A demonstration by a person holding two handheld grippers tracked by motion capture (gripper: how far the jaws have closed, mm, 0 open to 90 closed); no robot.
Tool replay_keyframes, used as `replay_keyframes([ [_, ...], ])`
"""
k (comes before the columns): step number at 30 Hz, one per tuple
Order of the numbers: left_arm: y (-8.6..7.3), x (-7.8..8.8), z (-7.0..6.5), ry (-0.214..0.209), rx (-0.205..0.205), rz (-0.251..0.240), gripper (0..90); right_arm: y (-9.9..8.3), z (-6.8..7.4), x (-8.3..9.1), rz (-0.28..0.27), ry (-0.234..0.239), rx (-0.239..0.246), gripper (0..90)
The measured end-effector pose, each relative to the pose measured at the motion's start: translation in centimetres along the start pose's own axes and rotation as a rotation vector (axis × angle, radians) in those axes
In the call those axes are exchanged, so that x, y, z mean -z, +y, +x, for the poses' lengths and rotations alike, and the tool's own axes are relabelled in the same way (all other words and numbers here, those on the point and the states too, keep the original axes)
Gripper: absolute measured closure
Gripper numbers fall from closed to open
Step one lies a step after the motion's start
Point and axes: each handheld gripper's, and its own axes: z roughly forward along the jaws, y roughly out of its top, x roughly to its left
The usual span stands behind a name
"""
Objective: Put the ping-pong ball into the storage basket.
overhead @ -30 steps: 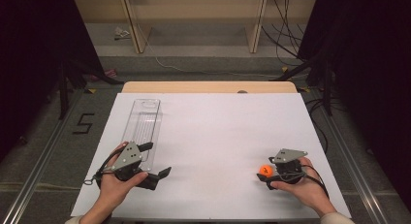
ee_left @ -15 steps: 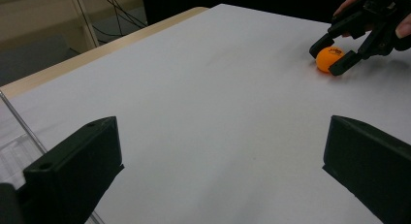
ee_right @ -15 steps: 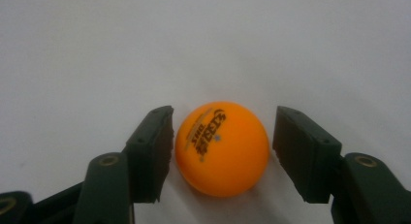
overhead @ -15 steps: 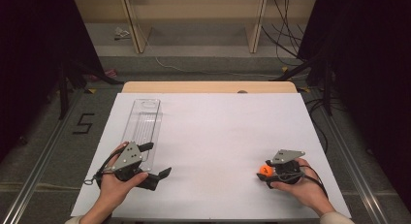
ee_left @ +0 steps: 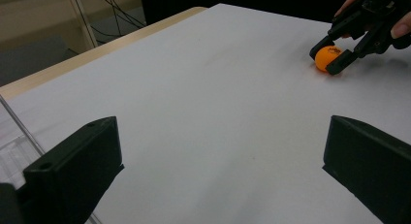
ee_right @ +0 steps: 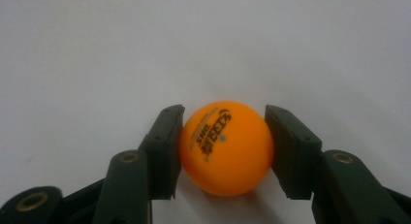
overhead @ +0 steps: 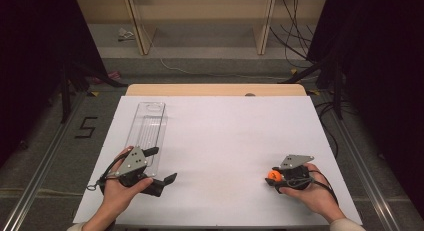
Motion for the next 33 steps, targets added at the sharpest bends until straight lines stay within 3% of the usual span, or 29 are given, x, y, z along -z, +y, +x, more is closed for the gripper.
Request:
replay_keyframes([
  [33, 0.0, 0.0, 0.0, -0.004, 0.001, 0.000, 0.0, 1.9, 0.2, 1.5, -0.128, -0.010, -0.013, 51.4],
])
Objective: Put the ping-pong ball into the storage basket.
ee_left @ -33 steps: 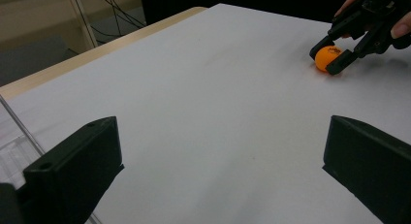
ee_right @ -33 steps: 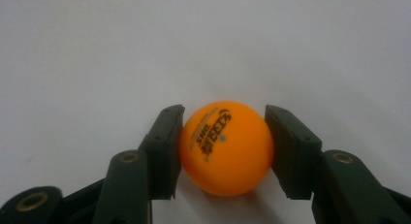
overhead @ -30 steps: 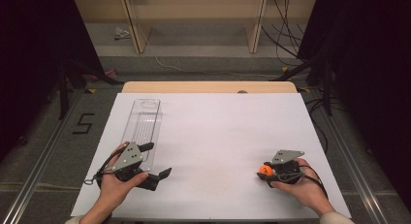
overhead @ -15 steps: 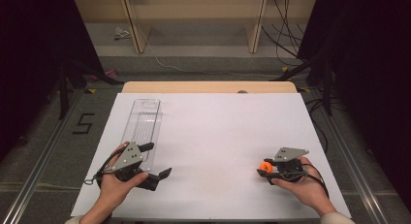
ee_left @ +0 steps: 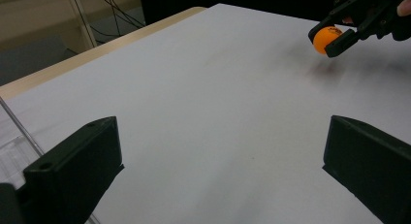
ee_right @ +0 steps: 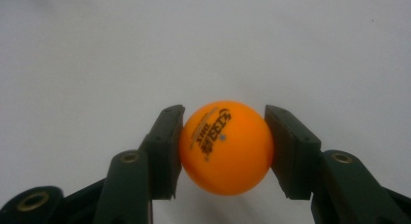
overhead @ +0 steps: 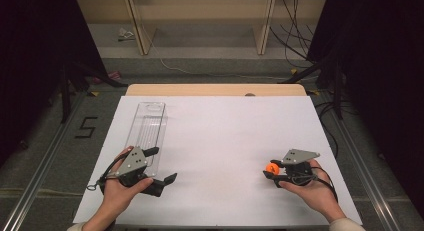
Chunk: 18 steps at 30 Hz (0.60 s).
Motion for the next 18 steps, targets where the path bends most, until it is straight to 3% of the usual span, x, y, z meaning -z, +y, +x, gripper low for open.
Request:
replay_keyframes([
  [18, 0.0, 0.0, 0.0, 0.000, -0.002, -0.002, 0.0, 2.1, 0.6, -0.8, -0.052, -0.008, 0.026, 51.4],
])
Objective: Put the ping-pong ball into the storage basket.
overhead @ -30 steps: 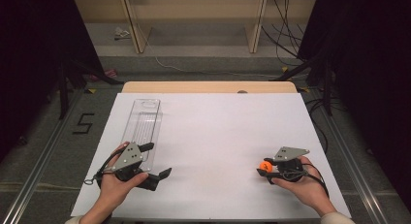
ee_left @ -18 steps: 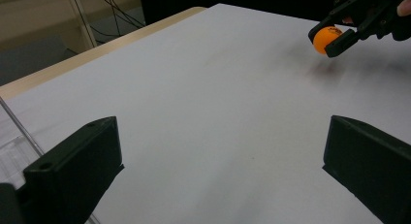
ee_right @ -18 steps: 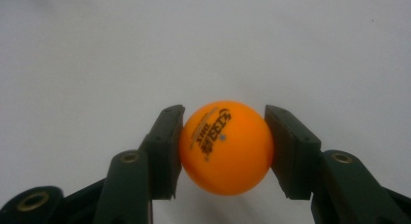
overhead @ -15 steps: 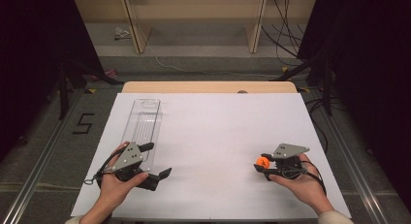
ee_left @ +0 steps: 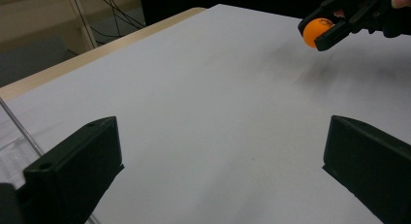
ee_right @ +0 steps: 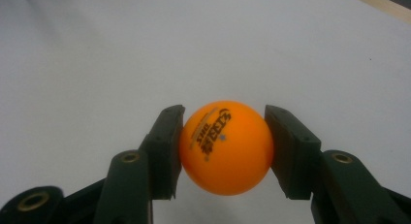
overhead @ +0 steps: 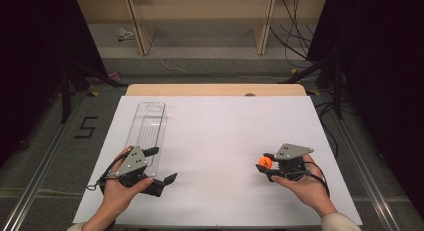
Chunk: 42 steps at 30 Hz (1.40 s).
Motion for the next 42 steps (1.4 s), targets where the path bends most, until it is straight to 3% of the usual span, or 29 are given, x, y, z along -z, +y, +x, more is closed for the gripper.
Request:
replay_keyframes([
  [42, 0.0, 0.0, 0.0, -0.001, -0.005, 0.000, 0.0, 2.6, 1.9, -2.5, -0.033, 0.041, 0.048, 51.4],
])
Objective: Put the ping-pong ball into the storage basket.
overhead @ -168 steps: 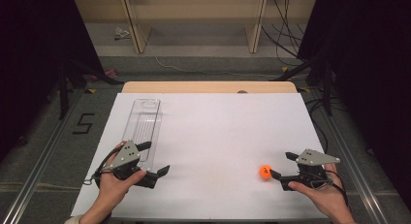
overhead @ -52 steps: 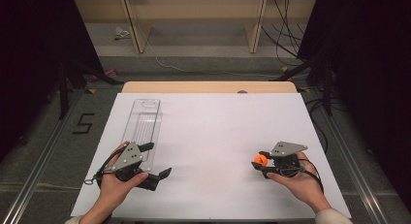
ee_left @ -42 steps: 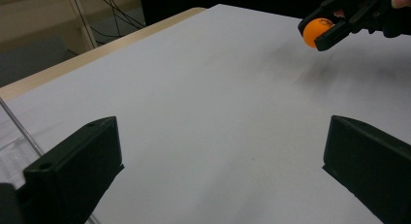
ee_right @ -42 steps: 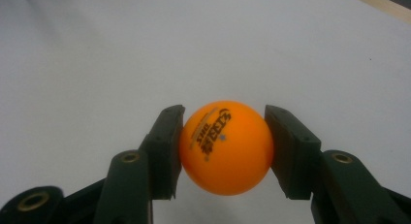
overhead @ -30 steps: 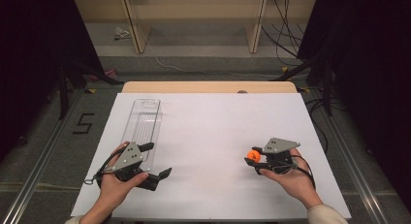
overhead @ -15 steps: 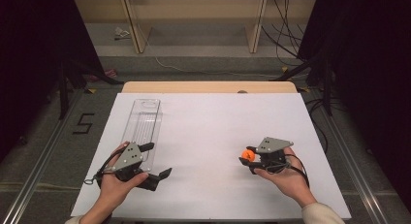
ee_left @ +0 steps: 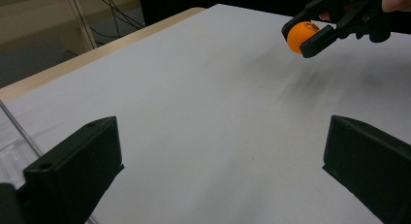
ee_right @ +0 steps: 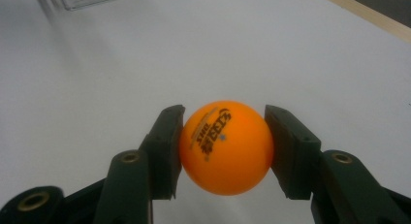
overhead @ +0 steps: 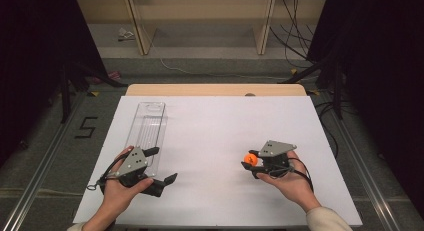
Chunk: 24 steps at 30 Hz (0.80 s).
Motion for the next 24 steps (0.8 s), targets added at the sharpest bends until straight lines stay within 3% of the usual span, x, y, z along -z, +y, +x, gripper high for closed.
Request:
replay_keyframes([
  [24, 0.0, 0.0, 0.0, -0.002, -0.002, -0.001, 0.0, 1.2, 0.9, -1.6, -0.010, 0.029, 0.012, 51.5],
])
